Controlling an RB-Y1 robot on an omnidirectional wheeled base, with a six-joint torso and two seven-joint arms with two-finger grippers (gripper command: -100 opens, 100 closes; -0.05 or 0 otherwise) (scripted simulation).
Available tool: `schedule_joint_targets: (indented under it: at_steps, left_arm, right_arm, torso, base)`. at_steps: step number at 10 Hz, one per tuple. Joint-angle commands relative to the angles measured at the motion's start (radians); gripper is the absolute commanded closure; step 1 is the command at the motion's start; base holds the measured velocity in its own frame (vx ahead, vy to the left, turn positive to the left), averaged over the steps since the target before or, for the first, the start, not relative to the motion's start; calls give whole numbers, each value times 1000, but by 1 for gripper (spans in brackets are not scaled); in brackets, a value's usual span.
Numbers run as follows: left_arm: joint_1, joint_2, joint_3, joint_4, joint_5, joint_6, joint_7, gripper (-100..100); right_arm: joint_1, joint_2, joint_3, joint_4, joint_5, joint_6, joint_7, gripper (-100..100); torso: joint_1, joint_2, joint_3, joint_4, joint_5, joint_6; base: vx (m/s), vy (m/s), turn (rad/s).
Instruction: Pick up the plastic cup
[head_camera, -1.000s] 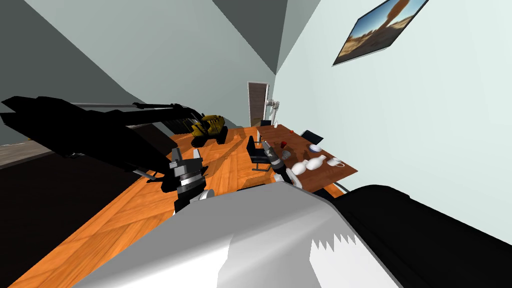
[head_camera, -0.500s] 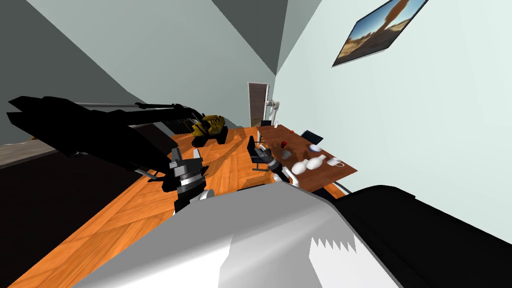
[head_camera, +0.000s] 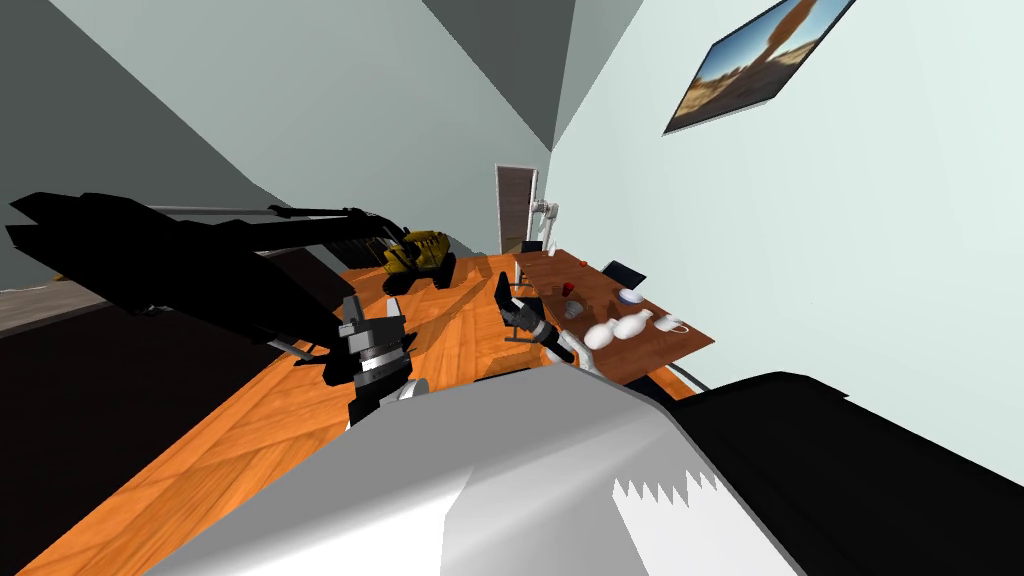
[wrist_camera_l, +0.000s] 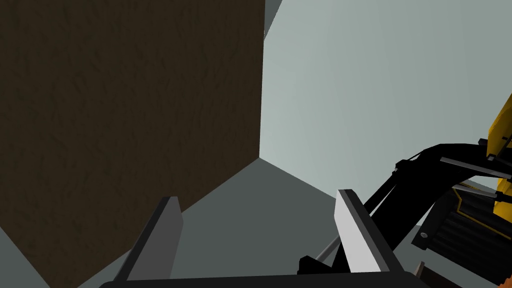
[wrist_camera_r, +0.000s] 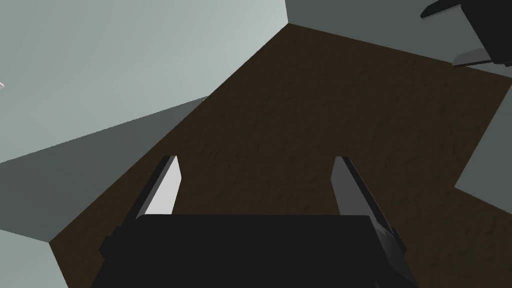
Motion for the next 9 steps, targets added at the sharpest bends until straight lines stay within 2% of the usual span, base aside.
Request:
schedule_joint_targets:
  at_steps: [1,2,3,4,5,6,7,8,9]
  left_arm:
    - [0,0,0,0,0,0,0,0]
    - [0,0,0,0,0,0,0,0]
    - [0,0,0,0,0,0,0,0]
    - [0,0,0,0,0,0,0,0]
    - [0,0,0,0,0,0,0,0]
    - [0,0,0,0,0,0,0,0]
    - [0,0,0,0,0,0,0,0]
    - [0,0,0,0,0,0,0,0]
    - [0,0,0,0,0,0,0,0]
  right_arm:
    - [-21,-16,18,28,40,5,15,-100]
    - [-57,-48,44,68,75,-7,46,-100]
    - [-57,-48,44,80,90,-7,46,-100]
    - [-94,-79,71,119,124,-19,77,-100]
    - [-94,-79,71,133,140,-19,77,-100]
    - [-132,-111,98,163,177,-31,108,-100]
    - [-132,-111,98,185,192,-31,108,-100]
    - [-171,-143,125,218,230,-43,139,-100]
    - [-171,-143,125,237,243,-43,139,-100]
  torso:
    - [0,0,0,0,0,0]
    - [0,0,0,0,0,0]
    - [0,0,0,0,0,0]
    - [0,0,0,0,0,0]
    - [0,-1,0,0,0,0]
    - [0,0,0,0,0,0]
    - [0,-1,0,0,0,0]
    - [0,0,0,0,0,0]
    - [0,-1,0,0,0,0]
  base:
    - [15,6,-6]
    - [21,4,-20]
    - [21,2,-5]
    - [24,2,-21]
    - [21,2,-10]
    - [27,3,-24]
    - [22,4,-10]
    - [25,4,-30]
    - [21,0,-14]
